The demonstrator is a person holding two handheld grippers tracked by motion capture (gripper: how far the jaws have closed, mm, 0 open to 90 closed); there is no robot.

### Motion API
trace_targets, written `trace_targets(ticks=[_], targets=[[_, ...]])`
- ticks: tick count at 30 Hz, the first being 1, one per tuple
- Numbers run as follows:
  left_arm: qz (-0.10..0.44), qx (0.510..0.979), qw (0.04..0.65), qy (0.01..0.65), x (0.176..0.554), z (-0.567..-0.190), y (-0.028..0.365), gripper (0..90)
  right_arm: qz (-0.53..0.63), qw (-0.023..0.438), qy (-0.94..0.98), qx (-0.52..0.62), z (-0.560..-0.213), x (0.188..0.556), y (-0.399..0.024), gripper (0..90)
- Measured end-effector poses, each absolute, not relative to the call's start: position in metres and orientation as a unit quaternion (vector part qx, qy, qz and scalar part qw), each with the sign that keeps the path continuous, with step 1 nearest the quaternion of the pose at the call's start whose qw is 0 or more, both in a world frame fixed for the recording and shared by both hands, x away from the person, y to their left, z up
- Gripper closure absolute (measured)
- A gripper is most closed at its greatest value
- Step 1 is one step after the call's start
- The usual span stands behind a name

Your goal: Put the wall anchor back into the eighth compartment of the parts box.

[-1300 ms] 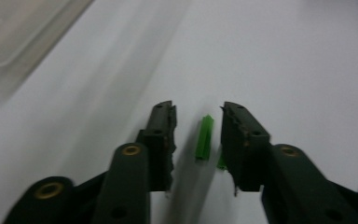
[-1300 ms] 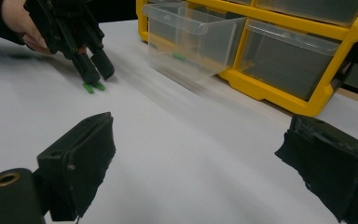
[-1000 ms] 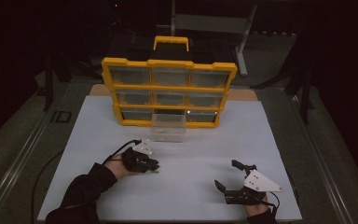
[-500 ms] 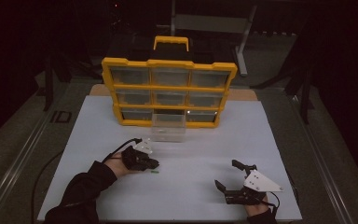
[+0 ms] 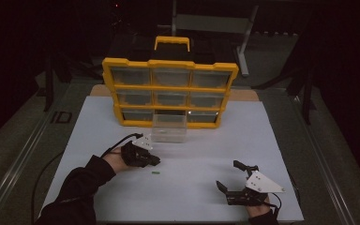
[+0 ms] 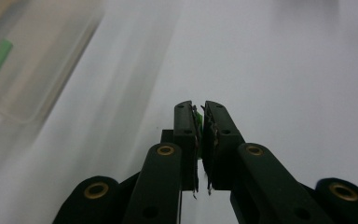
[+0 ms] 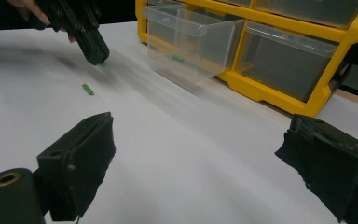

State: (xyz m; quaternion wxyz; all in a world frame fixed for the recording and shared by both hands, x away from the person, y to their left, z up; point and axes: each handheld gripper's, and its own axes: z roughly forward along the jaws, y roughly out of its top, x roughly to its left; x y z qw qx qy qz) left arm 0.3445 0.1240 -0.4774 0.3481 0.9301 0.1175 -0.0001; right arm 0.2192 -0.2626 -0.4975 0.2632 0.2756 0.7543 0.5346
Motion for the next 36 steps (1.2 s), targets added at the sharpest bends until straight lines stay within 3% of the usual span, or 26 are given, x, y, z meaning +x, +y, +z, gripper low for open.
trace_targets(ticks=[36], targets=[[0.034,0.918,0.385,0.086,0.367,-0.387,0.122,83.8,0.535,0.264,0.754,0.276,-0.497,0.219,-0.263,8.4]])
